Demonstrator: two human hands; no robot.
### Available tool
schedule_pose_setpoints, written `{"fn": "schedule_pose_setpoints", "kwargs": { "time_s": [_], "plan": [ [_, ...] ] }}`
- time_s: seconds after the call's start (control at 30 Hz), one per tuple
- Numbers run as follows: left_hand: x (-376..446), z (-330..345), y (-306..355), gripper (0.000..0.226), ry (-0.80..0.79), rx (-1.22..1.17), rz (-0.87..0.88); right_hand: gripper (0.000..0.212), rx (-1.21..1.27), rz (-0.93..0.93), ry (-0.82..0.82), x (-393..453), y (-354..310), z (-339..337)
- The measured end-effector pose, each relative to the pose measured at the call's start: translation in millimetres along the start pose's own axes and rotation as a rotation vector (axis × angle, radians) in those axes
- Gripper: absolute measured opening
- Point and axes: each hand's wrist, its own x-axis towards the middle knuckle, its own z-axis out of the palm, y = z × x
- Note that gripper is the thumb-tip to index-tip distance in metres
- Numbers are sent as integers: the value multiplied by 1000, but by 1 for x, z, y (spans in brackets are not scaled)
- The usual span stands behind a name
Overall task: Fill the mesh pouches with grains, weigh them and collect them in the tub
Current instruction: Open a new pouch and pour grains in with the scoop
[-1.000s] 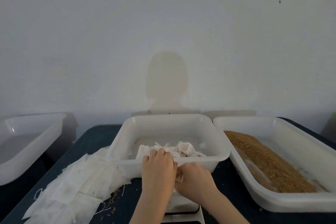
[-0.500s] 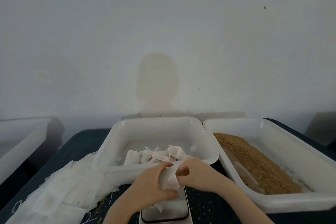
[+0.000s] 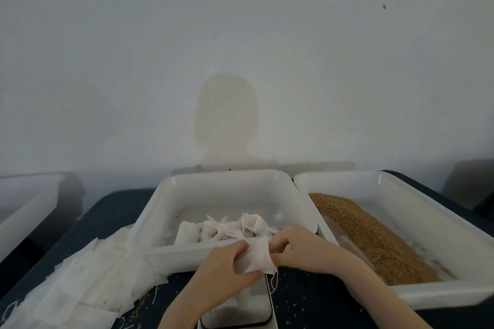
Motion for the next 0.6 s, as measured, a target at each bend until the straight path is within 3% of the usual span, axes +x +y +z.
{"fn": "schedule_pose_setpoints", "kwargs": {
  "time_s": [0.17,0.33,0.43,0.5,0.6],
  "plan": [
    [3,-1,-1,35,23,-3,-1,15,121,-7,112,0,9,-8],
    [6,-9,-1,29,27,3,-17,17,39,59,299,-14,25,-35],
    [10,-11,1,26,27,-6,-40,15,-137,266,437,-24,55,-53],
    [12,-11,2,23,31,1,-57,16,-429,507,464,-34,81,-63],
    [14,-8,3,24,50,24,-72,31,-646,724,286,-48,118,-66]
  ]
}}
